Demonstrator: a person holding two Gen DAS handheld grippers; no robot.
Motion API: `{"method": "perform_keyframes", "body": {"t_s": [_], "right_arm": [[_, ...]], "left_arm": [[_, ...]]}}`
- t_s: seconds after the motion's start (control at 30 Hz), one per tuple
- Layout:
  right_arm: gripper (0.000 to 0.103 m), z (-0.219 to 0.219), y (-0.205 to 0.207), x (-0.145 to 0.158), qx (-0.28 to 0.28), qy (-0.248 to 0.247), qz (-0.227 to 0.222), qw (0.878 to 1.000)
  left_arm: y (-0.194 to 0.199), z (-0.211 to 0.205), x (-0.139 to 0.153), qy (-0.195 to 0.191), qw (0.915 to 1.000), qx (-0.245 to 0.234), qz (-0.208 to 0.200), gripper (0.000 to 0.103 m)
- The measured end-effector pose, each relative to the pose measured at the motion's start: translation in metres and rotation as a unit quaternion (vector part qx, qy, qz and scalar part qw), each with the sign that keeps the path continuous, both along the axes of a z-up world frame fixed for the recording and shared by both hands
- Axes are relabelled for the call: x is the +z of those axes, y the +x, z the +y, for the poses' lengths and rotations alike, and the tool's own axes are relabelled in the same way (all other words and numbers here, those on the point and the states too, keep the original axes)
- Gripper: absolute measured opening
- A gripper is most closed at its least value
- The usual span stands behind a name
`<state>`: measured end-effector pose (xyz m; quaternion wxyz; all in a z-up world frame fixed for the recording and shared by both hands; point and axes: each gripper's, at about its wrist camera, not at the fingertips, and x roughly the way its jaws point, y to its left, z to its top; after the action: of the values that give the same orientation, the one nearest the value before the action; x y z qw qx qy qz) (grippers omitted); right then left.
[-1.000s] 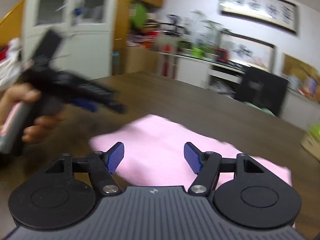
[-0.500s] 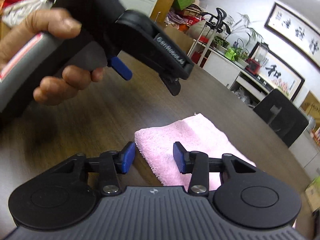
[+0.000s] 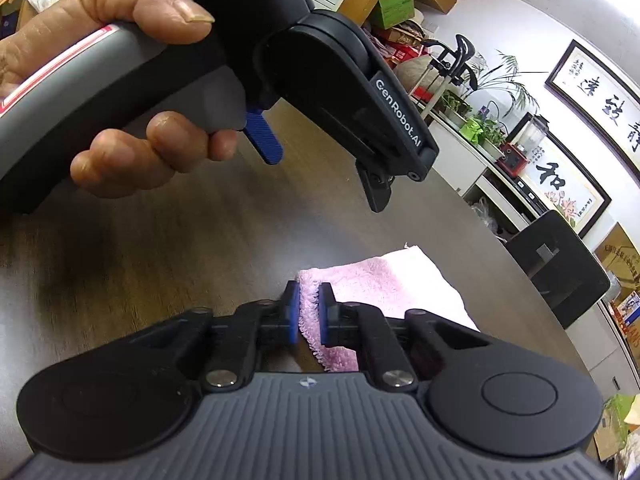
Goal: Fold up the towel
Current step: 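Close the left tool on the towel corner while the right tool holds its edge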
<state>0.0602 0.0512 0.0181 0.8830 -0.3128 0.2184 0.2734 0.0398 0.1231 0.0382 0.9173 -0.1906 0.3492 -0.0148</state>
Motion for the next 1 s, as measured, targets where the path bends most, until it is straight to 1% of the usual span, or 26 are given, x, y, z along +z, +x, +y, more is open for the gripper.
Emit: {"method": "perform_keyframes", "body": {"t_s": [0.03, 0.17, 0.3, 0.37, 0.47, 0.5, 0.57, 0.63, 0.7, 0.8, 0.9, 0.97, 1.0], "right_arm": [[0.007, -0.001, 0.000, 0.001, -0.002, 0.007, 0.000, 1.000], [0.007, -0.019, -0.002, 0.021, -0.010, 0.072, 0.007, 0.997], [0.007, -0.045, -0.001, 0.040, -0.014, 0.141, 0.026, 0.990], [0.007, -0.053, -0.001, 0.044, -0.015, 0.158, 0.031, 0.987], [0.007, -0.060, -0.004, 0.046, -0.018, 0.169, 0.023, 0.985], [0.007, -0.062, -0.006, 0.047, -0.017, 0.172, 0.021, 0.985], [0.007, -0.066, -0.011, 0.049, -0.014, 0.181, 0.016, 0.983], [0.007, -0.070, -0.009, 0.049, -0.014, 0.185, 0.014, 0.983], [0.007, -0.074, -0.008, 0.048, -0.017, 0.190, 0.013, 0.981], [0.007, -0.082, -0.010, 0.048, -0.021, 0.196, 0.012, 0.980], [0.007, -0.088, -0.012, 0.048, -0.022, 0.201, 0.013, 0.979], [0.007, -0.089, -0.012, 0.048, -0.021, 0.199, 0.015, 0.980], [0.007, -0.090, -0.013, 0.047, -0.020, 0.197, 0.016, 0.980]], "left_arm": [[0.001, 0.001, -0.001, -0.005, 1.0000, 0.002, 0.003, 0.097], [0.004, 0.005, -0.005, -0.034, 0.9993, -0.002, 0.013, 0.097], [0.009, 0.007, -0.008, -0.098, 0.9947, -0.021, 0.024, 0.101], [0.014, 0.005, -0.009, -0.127, 0.9907, -0.032, 0.035, 0.101], [0.022, -0.005, -0.008, -0.138, 0.9880, -0.051, 0.048, 0.101], [0.025, -0.011, -0.008, -0.134, 0.9880, -0.058, 0.051, 0.098], [0.032, -0.019, -0.009, -0.127, 0.9875, -0.071, 0.060, 0.092], [0.039, -0.026, -0.010, -0.123, 0.9865, -0.084, 0.068, 0.077], [0.048, -0.034, -0.012, -0.121, 0.9847, -0.100, 0.076, 0.073], [0.053, -0.038, -0.013, -0.133, 0.9820, -0.106, 0.083, 0.073], [0.056, -0.036, -0.016, -0.147, 0.9810, -0.097, 0.082, 0.073], [0.057, -0.034, -0.018, -0.155, 0.9807, -0.090, 0.079, 0.070], [0.057, -0.034, -0.019, -0.156, 0.9808, -0.086, 0.079, 0.066]]}}
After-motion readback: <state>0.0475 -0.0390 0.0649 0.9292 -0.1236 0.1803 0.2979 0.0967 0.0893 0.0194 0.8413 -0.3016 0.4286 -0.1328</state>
